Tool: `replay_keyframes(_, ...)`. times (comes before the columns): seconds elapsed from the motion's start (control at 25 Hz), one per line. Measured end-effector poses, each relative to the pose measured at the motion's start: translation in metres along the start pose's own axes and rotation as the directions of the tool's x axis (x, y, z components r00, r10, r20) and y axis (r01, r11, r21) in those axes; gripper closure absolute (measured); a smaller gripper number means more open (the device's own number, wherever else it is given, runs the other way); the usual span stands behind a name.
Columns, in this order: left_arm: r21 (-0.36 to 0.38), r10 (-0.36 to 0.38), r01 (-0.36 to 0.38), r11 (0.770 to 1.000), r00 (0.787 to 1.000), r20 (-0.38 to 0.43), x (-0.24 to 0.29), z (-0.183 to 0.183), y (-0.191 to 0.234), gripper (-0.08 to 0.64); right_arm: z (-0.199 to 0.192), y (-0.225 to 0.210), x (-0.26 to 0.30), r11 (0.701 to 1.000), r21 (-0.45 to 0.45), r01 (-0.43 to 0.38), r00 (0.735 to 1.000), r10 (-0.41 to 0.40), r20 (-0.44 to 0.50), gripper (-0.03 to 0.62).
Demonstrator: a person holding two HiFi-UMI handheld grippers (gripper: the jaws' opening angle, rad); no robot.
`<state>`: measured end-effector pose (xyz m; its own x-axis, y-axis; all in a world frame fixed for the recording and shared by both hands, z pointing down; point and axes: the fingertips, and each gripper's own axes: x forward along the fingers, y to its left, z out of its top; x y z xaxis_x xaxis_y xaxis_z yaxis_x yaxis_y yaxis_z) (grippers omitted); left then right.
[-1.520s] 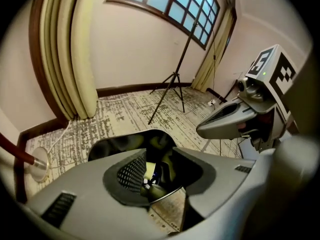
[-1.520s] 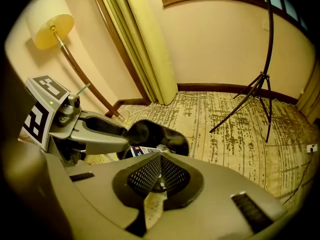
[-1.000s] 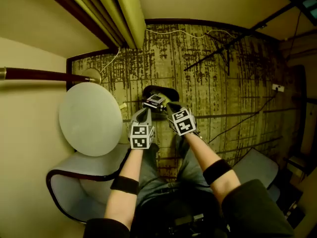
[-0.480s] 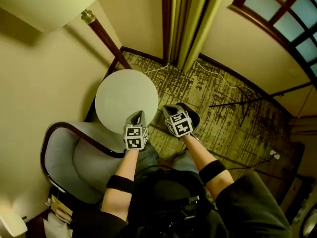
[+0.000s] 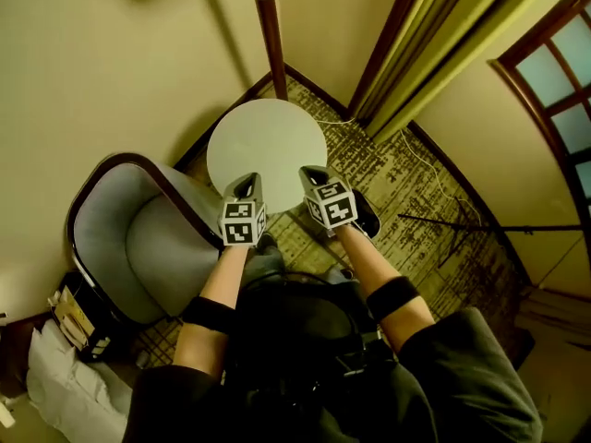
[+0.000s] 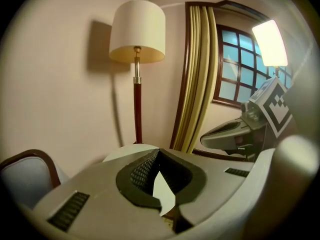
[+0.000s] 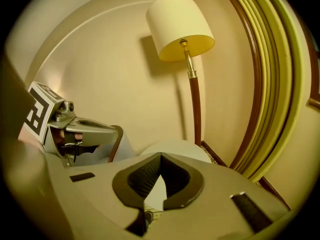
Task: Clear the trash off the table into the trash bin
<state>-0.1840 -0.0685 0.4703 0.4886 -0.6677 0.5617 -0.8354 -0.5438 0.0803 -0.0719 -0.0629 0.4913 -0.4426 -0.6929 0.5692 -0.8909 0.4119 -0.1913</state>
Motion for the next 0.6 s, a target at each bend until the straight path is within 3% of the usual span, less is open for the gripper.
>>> replay_keyframes(0.4,-0.011,0.037,-0.037,0.999,0.999,0.016,-0.009,0.007,0.021,0.56,0.01,-0.008,-0.001,0.999,-0.034,0.019,1.0,-0.02,-0.017,0.592)
replay_keyframes(0.6,-0.011,0.021,-0.021,1.0,1.0,0.0,-0.01,0.006,0.016,0.56,0.005,-0.012,-0.005,0.999,-0.025,0.022,1.0,-0.023,-0.02,0.592)
